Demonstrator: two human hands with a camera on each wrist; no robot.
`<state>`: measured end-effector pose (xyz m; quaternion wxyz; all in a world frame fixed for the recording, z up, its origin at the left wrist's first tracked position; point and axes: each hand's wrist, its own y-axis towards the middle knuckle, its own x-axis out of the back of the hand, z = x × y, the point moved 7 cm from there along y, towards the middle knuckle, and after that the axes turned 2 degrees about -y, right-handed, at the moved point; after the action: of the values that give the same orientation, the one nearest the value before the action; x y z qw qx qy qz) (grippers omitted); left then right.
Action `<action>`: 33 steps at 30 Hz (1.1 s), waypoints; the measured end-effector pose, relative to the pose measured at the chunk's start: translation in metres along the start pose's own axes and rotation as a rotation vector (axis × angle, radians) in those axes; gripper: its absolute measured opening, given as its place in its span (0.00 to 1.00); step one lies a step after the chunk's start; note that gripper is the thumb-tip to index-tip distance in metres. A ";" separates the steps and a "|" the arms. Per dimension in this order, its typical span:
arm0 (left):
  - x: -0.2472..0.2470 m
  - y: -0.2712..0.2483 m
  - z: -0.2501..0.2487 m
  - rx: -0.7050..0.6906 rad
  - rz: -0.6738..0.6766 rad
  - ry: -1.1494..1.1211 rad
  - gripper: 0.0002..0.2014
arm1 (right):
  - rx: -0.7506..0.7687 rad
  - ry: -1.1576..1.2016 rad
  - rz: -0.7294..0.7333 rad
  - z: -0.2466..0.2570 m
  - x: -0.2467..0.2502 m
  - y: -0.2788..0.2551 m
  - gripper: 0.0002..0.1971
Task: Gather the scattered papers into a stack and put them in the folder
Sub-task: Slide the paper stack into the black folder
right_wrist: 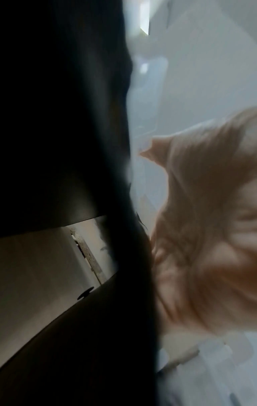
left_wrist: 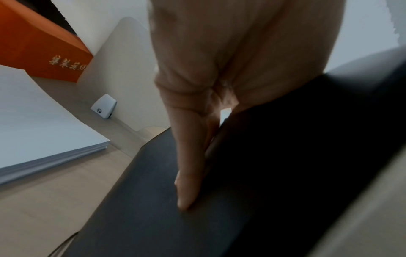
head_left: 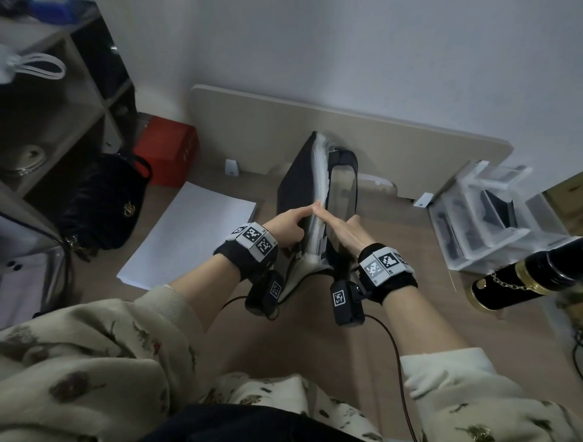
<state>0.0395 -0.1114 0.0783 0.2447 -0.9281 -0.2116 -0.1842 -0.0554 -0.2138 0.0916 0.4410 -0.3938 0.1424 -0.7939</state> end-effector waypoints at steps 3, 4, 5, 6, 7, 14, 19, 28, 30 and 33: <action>-0.001 -0.001 -0.001 -0.013 0.000 -0.013 0.44 | -0.053 0.014 0.055 -0.001 -0.005 -0.003 0.65; -0.001 -0.002 -0.002 -0.020 0.004 -0.027 0.44 | -0.057 0.010 0.056 -0.001 -0.005 -0.003 0.64; -0.001 -0.003 -0.003 -0.027 0.005 -0.047 0.43 | -0.050 0.006 0.040 -0.002 -0.004 -0.004 0.61; -0.001 -0.005 -0.004 -0.026 0.005 -0.067 0.43 | -0.031 0.008 0.016 -0.001 -0.002 -0.003 0.57; -0.001 -0.006 -0.005 -0.025 0.005 -0.095 0.42 | -0.012 0.011 -0.011 0.000 0.000 -0.003 0.53; -0.006 -0.012 -0.005 -0.050 0.016 -0.217 0.43 | 0.056 0.087 -0.150 -0.001 -0.001 0.008 0.47; 0.006 -0.023 0.002 -0.022 -0.113 -0.246 0.42 | 0.102 0.097 -0.227 0.004 0.008 0.001 0.43; 0.021 -0.020 0.011 0.099 -0.312 -0.270 0.34 | 0.187 -0.037 -0.425 0.013 0.044 -0.015 0.37; 0.021 -0.018 0.013 0.151 -0.272 -0.255 0.33 | 0.215 -0.065 -0.446 0.015 0.045 -0.017 0.39; 0.027 -0.016 0.017 0.240 -0.257 -0.251 0.31 | 0.231 -0.089 -0.443 0.016 0.043 -0.019 0.41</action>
<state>0.0589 -0.0810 0.0825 0.2998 -0.8733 -0.3776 -0.0703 -0.0672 -0.2360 0.1340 0.3043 -0.3968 -0.0583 -0.8640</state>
